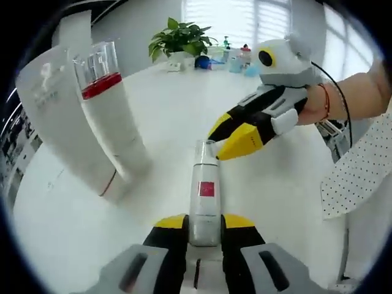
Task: Arrange the skincare products in the storage area until every visible bottle or jar stands upright without overlapping.
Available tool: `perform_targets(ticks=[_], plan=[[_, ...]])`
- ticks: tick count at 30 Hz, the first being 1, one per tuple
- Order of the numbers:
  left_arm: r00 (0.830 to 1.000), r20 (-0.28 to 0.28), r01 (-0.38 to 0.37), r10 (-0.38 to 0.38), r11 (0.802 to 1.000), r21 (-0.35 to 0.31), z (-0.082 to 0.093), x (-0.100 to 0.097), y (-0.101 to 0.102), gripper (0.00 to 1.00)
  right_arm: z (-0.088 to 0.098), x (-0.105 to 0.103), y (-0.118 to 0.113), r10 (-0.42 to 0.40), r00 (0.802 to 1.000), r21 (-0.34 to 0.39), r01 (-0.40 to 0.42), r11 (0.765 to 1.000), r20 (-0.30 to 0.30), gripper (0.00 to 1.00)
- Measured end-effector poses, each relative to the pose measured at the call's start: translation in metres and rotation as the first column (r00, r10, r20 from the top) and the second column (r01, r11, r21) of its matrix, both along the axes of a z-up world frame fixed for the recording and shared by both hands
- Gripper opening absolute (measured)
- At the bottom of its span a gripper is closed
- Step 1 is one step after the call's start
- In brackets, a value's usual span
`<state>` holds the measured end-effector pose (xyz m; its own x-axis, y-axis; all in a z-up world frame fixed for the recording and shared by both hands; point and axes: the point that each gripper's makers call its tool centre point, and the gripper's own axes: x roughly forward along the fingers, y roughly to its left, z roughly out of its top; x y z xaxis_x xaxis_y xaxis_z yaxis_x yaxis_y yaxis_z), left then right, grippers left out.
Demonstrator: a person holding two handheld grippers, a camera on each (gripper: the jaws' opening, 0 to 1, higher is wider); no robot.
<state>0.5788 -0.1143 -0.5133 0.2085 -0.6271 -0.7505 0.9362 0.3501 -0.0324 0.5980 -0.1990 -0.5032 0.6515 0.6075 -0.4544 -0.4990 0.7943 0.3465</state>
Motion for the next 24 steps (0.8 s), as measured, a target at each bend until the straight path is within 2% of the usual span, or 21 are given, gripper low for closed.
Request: perform_targets(ticks=[2,3,4,7,10,13,14,16,17,18,19,20,21,22,23,24], plan=[[1.0,0.003,-0.01,0.01,1.0,-0.027,0.001,0.0,-0.001,0.19,-0.007,-0.001,-0.004,-0.015,0.999,0.012,0.015,1.0,-0.03,0.29],[1.0,-0.008,-0.024,0.024,0.999,-0.049,0.0,0.001,-0.002,0.19,-0.001,0.003,0.0,-0.009,1.0,0.05,0.009,0.999,0.011,0.28],[1.0,-0.011,-0.028,0.028,0.998,-0.058,0.0,0.0,-0.002,0.19,-0.005,0.002,0.0,-0.028,0.999,0.062,0.03,0.998,-0.03,0.28],[0.998,-0.035,-0.057,0.054,0.992,-0.112,0.0,-0.001,-0.002,0.19,-0.001,0.003,0.002,-0.021,1.0,0.073,0.023,0.997,-0.022,0.28],[0.996,-0.057,-0.081,0.074,0.988,-0.133,0.0,-0.001,0.0,0.19,-0.002,0.0,0.012,0.002,0.998,0.129,0.005,0.992,-0.058,0.25],[0.996,-0.058,-0.077,0.07,0.987,-0.139,0.0,-0.003,-0.001,0.19,0.003,0.002,0.008,-0.007,0.999,0.122,0.012,0.992,-0.037,0.23],[0.996,-0.055,-0.071,0.064,0.988,-0.137,0.0,-0.003,-0.001,0.19,0.011,0.007,0.007,-0.034,0.999,0.161,0.035,0.986,-0.007,0.2],[0.997,-0.053,-0.058,0.052,0.99,-0.131,0.0,-0.005,-0.002,0.19,0.02,0.012,0.002,-0.071,0.997,0.201,0.07,0.977,0.002,0.14],[0.997,-0.054,-0.053,0.046,0.99,-0.131,0.0,-0.006,-0.002,0.19,0.026,0.014,0.004,-0.069,0.998,0.221,0.064,0.973,0.015,0.14],[0.997,-0.058,-0.051,0.044,0.991,-0.127,-0.001,-0.007,-0.002,0.19,0.026,0.013,0.006,-0.056,0.998,0.227,0.053,0.972,0.007,0.14],[0.997,-0.058,-0.055,0.048,0.99,-0.129,-0.001,-0.006,-0.003,0.19,0.029,0.009,0.016,0.006,1.0,0.243,-0.009,0.97,0.014,0.03],[0.997,-0.066,-0.053,0.045,0.99,-0.132,-0.001,-0.007,-0.005,0.19,0.028,-0.001,0.033,0.075,0.997,0.27,-0.064,0.961,-0.031,0.02],[0.997,-0.067,-0.053,0.044,0.99,-0.132,-0.001,-0.007,-0.005,0.19,0.026,-0.002,0.037,0.087,0.996,0.256,-0.077,0.964,-0.029,0.03],[0.997,-0.069,-0.051,0.042,0.99,-0.132,-0.001,-0.007,-0.006,0.19,0.018,-0.005,0.042,0.135,0.991,0.178,-0.13,0.975,-0.017,0.01],[0.997,-0.066,-0.034,0.025,0.991,-0.128,-0.002,-0.008,-0.007,0.19,0.016,-0.001,0.046,0.17,0.983,0.06,-0.174,0.983,0.075,0.0],[0.998,-0.061,-0.023,0.016,0.992,-0.125,-0.002,-0.008,-0.006,0.19,0.019,0.0,0.048,0.166,0.982,0.044,-0.171,0.984,0.093,0.04]])
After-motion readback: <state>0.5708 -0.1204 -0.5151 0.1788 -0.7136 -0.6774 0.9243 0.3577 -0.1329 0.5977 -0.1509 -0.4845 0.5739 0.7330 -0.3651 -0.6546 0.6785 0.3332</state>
